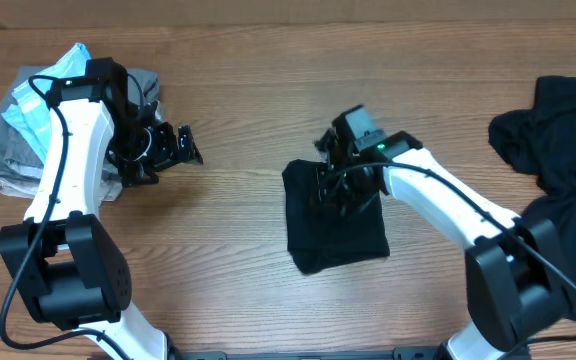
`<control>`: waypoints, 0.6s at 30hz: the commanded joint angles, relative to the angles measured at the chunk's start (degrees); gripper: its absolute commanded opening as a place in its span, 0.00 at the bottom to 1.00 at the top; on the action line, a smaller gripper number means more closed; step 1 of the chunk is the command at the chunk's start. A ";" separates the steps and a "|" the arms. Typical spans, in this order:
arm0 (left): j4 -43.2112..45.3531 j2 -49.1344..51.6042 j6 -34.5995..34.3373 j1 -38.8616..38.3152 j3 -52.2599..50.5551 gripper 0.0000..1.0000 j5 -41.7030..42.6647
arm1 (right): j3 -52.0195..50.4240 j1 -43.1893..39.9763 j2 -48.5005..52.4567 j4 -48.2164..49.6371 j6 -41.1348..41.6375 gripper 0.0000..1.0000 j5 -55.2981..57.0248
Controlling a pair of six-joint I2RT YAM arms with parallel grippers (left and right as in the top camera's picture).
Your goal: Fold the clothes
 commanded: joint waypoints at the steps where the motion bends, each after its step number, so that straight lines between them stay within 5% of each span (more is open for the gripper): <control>1: 0.04 -0.24 0.66 -0.07 -0.13 1.00 -0.20 | 0.55 0.24 -1.29 0.48 -0.92 0.04 5.29; 18: 0.04 -0.24 0.66 -0.07 -0.13 1.00 -0.20 | -6.93 0.24 4.28 24.85 0.22 0.04 12.85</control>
